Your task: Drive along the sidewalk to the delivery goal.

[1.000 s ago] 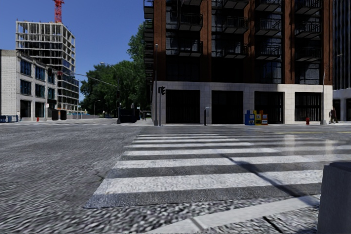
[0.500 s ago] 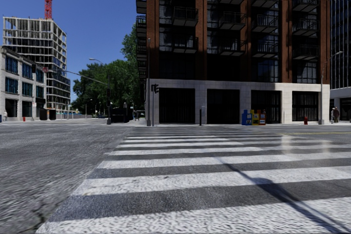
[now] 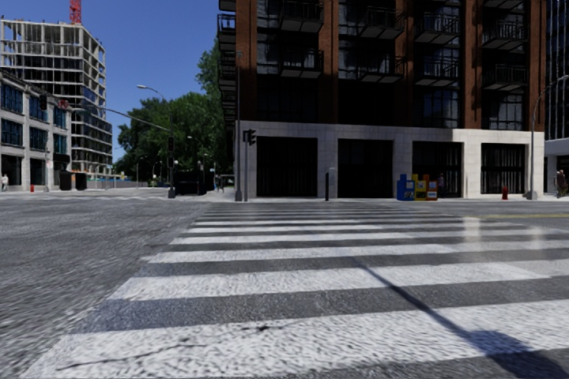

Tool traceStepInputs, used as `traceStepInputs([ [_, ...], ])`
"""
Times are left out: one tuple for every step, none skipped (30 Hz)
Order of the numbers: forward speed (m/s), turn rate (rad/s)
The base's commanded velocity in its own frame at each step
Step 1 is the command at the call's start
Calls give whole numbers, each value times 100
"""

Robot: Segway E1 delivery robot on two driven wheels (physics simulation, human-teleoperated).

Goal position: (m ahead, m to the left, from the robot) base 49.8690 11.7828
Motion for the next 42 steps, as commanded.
traceStepInputs([
  [156, 0],
  [156, 0],
  [156, 0],
  [156, 0],
  [156, 0],
  [157, 0],
  [157, 0],
  [157, 0],
  [157, 0],
  [159, 0],
  [159, 0],
  [162, 0],
  [164, 0],
  [165, 0],
  [165, 0],
  [165, 0],
  [165, 0],
  [165, 0],
  [165, 0],
  [166, 0],
  [166, 0],
  [166, 0],
  [166, 0],
  [166, 0],
  [166, 0],
  [166, 0],
  [166, 0],
  [166, 0],
  [166, 0],
  [166, 0],
  [166, 0],
  [166, 0],
  [166, 0],
  [166, 0],
  [166, 0],
  [166, 0],
  [166, 0],
  [166, 0],
  [166, 0],
  [166, 0],
  [166, 0],
  [166, 0],
])
